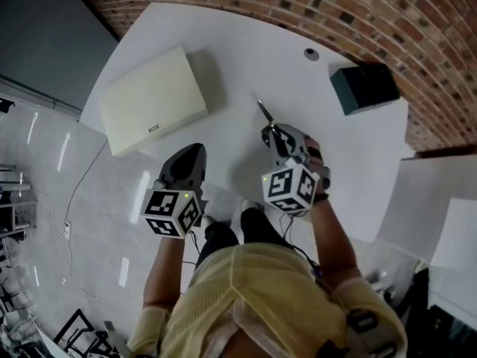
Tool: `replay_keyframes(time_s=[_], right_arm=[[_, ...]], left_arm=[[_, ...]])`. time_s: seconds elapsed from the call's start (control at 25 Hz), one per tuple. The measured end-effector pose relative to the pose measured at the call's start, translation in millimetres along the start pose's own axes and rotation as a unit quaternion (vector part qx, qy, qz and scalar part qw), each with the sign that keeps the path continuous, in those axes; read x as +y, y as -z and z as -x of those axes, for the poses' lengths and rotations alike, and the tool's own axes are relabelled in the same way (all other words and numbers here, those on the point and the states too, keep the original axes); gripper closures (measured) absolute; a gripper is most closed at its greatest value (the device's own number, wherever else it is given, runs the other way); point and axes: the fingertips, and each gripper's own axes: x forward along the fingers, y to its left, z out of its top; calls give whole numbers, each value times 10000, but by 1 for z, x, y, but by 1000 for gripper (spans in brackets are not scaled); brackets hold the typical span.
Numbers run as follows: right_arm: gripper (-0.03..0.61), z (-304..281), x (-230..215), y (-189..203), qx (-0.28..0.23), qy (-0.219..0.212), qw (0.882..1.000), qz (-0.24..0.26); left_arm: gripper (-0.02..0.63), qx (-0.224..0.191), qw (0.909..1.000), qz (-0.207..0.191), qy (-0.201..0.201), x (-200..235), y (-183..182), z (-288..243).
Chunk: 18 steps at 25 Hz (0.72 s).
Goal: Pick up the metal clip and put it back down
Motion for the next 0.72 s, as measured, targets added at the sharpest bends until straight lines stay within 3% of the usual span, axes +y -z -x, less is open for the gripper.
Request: replay_keyframes(time_s=[0.32,0.72], right_arm=[[552,21,-56,93,644,594,9949,-503],[552,63,-97,202,1439,1303,9737,-1192]], left_arm=[[594,238,9976,-313,566,-58,1,-57],[594,583,9881,-682,1248,-126,12,-107]])
